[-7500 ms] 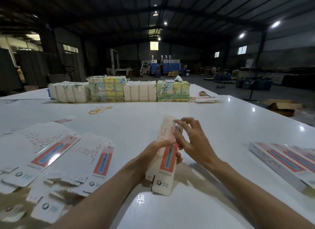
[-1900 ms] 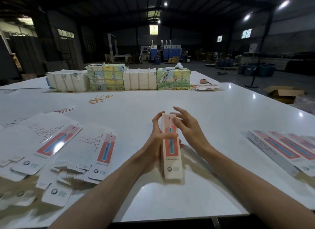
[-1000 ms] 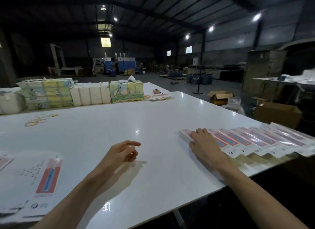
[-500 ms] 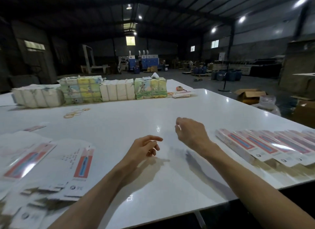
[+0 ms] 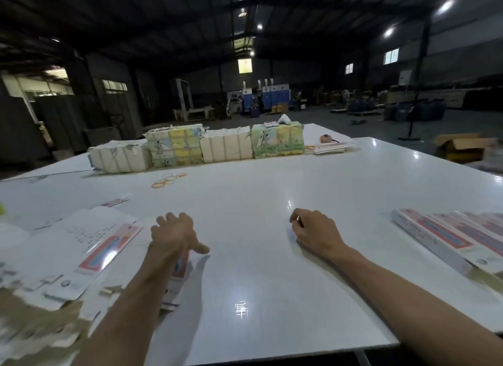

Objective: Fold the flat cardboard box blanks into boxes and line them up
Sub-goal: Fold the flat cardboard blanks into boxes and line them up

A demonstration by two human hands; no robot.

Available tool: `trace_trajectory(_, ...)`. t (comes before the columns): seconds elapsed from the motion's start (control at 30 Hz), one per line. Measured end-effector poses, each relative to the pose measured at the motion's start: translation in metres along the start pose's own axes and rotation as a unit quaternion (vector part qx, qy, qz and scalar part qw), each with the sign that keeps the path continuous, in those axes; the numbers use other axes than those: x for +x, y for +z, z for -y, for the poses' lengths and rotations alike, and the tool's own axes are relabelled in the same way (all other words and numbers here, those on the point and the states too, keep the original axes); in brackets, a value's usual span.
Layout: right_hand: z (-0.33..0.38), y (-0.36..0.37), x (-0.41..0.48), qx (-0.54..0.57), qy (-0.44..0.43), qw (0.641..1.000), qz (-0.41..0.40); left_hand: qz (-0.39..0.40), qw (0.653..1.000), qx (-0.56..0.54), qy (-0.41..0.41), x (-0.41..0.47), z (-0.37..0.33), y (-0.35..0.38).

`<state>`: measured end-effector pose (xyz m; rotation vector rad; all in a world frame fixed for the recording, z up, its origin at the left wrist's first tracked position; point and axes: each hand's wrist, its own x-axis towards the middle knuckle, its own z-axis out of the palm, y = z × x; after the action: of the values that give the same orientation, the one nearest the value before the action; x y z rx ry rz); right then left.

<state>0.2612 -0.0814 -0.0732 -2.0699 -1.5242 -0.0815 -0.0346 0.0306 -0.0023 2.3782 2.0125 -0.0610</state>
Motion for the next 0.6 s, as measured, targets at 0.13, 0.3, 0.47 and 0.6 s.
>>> trace_trajectory(0.13,0.0,-0.003,-0.001,0.029,0.007,1.0,0.006,-0.04,0.996,0.058,-0.053,-0.001,0.013,0.009)
trace_trajectory(0.3,0.0,-0.004,-0.004,0.041,0.004,0.999,0.009,-0.02,0.997,0.067,-0.032,0.003,0.014,0.003)
trace_trajectory(0.47,-0.003,-0.003,-0.003,0.053,0.002,0.999,0.011,-0.019,0.995,0.052,-0.08,0.008,0.022,-0.001)
trace_trajectory(0.6,-0.002,-0.003,-0.001,0.051,-0.006,0.999,0.013,-0.024,0.995,0.018,-0.091,0.009,0.033,-0.002)
